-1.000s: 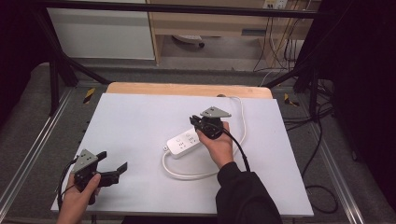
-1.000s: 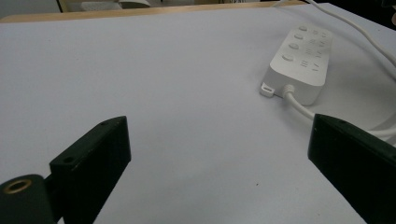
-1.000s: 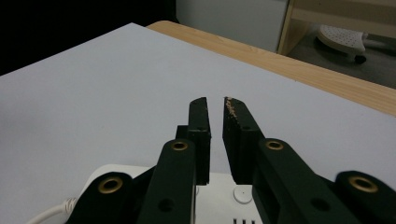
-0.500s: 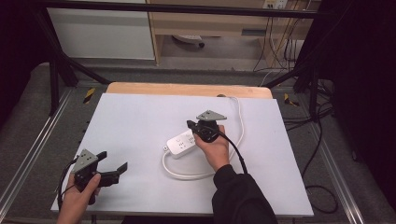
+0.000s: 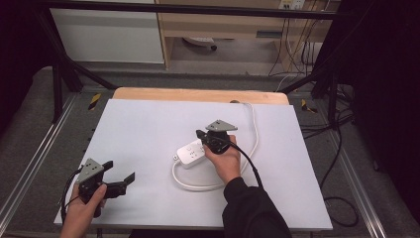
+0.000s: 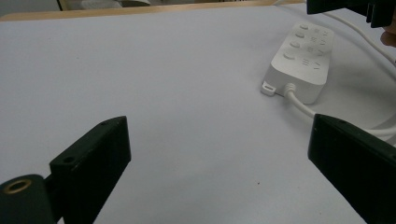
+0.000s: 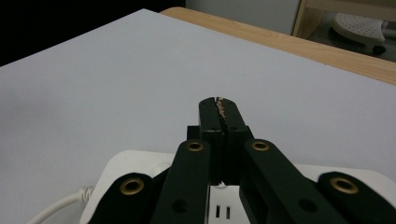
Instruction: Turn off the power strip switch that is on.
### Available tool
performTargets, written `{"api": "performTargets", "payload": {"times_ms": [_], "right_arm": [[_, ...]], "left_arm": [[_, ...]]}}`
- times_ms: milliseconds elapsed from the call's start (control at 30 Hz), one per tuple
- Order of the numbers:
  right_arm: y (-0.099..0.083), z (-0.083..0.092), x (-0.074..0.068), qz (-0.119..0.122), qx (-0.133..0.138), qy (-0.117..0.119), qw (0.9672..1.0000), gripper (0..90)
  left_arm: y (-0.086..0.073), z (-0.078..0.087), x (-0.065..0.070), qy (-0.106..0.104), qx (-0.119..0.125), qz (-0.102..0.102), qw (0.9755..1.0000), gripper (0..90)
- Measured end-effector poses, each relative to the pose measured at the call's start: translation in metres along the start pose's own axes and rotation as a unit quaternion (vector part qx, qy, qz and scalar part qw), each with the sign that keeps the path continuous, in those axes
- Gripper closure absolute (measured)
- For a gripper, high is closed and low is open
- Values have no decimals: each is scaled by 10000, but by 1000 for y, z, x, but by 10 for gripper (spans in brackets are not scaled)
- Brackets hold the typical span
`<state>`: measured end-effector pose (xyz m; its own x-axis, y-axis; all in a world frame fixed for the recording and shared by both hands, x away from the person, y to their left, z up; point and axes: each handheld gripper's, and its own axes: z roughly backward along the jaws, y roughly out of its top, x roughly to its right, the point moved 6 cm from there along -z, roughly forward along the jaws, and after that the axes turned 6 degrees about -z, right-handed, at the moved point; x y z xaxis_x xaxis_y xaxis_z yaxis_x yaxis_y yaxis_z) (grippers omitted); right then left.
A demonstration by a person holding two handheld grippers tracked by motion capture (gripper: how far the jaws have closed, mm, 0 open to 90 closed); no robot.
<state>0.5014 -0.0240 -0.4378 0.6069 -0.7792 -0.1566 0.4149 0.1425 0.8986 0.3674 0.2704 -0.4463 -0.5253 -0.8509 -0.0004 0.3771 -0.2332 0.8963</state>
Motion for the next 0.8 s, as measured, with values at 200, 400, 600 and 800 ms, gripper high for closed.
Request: {"api": "performTargets", "payload": {"times_ms": [200, 400, 600, 800], "right_arm": [[-7, -1, 1, -92, -64, -14, 9999, 900], [-10, -2, -1, -111, -119, 5, 9999, 900], [-11, -3, -3, -164, -110, 12, 9998, 900], [-14, -5, -8, -104, -137, -5, 9999, 900]], "left_arm": [[0, 0, 0, 1, -2, -3, 10000, 56], [0, 0, 0, -5, -6, -3, 10000, 56], [0, 0, 0, -8, -7, -30, 10000, 56], [0, 0, 0, -3, -1, -27, 10000, 56]]}}
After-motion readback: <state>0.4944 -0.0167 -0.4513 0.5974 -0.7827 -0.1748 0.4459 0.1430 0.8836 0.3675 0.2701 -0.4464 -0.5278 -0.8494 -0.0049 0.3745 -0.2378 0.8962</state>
